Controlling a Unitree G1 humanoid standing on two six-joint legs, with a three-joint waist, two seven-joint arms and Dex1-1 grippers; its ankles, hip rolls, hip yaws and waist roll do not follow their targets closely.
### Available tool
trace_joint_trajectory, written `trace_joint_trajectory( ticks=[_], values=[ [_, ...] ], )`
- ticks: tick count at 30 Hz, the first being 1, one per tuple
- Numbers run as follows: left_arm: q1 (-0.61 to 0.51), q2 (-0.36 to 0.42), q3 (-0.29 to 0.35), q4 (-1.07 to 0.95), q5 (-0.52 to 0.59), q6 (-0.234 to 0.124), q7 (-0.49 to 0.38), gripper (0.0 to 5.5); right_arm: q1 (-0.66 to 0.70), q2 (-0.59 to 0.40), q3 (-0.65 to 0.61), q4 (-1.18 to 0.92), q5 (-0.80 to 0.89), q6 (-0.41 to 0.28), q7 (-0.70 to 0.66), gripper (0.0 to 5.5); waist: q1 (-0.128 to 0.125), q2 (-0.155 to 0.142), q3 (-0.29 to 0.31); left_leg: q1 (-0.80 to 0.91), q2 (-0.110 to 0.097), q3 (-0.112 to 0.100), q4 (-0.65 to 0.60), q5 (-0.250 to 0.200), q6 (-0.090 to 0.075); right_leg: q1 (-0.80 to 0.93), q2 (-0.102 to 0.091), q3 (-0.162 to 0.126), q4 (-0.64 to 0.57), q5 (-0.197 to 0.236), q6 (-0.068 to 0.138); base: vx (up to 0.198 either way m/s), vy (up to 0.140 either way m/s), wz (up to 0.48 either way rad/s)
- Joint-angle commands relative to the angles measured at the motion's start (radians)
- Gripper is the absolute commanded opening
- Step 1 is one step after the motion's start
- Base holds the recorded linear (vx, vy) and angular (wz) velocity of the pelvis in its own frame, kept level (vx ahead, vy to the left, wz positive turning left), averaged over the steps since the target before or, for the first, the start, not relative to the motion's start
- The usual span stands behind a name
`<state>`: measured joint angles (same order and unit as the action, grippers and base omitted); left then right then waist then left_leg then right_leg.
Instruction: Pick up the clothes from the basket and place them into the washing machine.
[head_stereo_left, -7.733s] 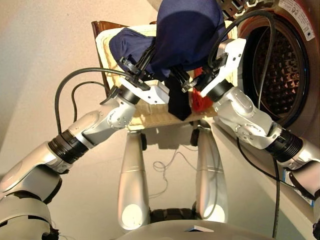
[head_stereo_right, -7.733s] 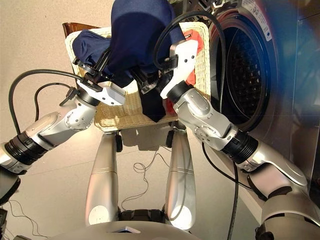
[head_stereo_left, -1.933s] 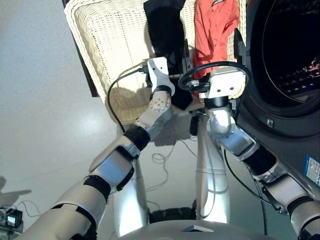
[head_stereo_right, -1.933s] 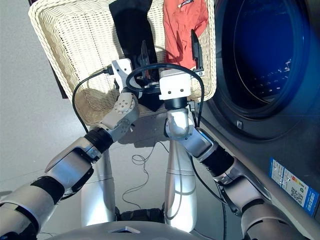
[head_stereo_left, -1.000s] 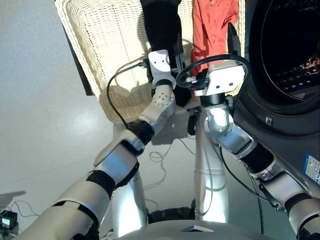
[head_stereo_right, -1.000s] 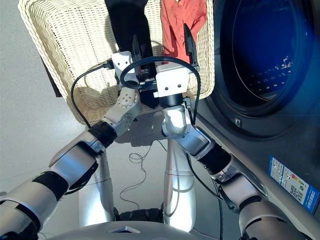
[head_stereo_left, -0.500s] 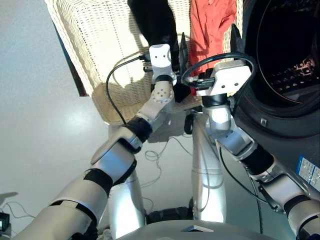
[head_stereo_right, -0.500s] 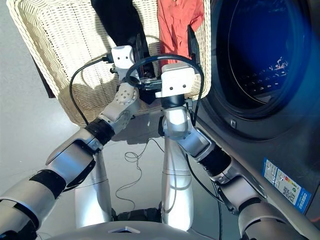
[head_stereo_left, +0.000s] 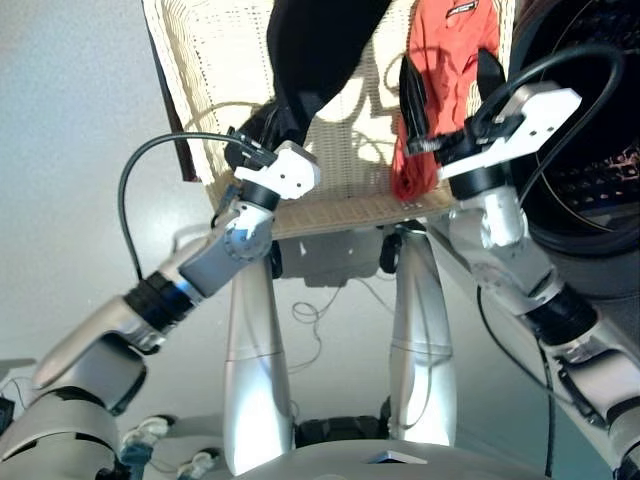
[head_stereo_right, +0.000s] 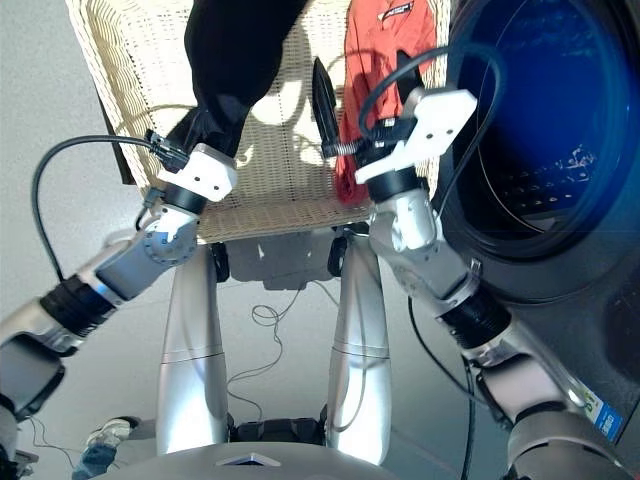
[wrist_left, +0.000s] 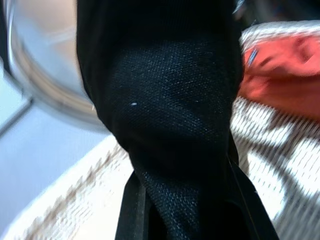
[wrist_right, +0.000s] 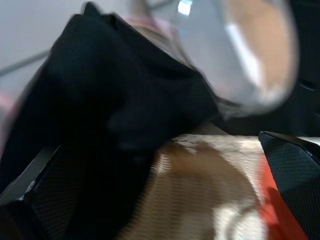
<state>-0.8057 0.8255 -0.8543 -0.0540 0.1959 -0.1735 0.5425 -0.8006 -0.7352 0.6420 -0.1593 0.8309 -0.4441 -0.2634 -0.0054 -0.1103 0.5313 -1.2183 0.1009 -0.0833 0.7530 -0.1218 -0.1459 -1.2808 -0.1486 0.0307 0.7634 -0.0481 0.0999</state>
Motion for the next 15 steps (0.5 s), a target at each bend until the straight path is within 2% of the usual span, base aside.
trace_joint_trajectory(
  ticks=[1, 8, 15],
  values=[
    [-0.048, -0.001, -0.028, -0.183, 0.131, -0.090, 0.024, 0.00, -0.085, -0.047, 0.094, -0.140, 0.068, -0.032, 0.094, 5.50, -0.014, 0.056, -0.011, -0.010, 0.000, 0.052, -0.079, 0.071, 0.036, 0.046, -0.004, -0.048, -0.048, -0.035, 0.030, 0.000, 0.000, 0.000],
    [-0.142, -0.025, -0.097, -0.200, 0.200, -0.087, 0.037, 0.00, -0.208, -0.004, 0.210, -0.134, 0.147, 0.002, 0.163, 5.50, -0.005, 0.063, -0.011, -0.010, -0.003, 0.053, -0.082, 0.071, 0.035, 0.047, -0.007, -0.051, -0.047, -0.037, 0.030, 0.000, 0.000, 0.000],
    [-0.172, -0.067, -0.100, -0.199, 0.214, -0.080, 0.051, 0.00, -0.233, 0.096, 0.234, -0.064, 0.169, 0.017, 0.151, 5.50, 0.004, 0.073, -0.011, -0.015, -0.005, 0.056, -0.078, 0.070, 0.036, 0.040, -0.008, -0.048, -0.043, -0.036, 0.029, 0.000, 0.000, 0.000]
  ],
)
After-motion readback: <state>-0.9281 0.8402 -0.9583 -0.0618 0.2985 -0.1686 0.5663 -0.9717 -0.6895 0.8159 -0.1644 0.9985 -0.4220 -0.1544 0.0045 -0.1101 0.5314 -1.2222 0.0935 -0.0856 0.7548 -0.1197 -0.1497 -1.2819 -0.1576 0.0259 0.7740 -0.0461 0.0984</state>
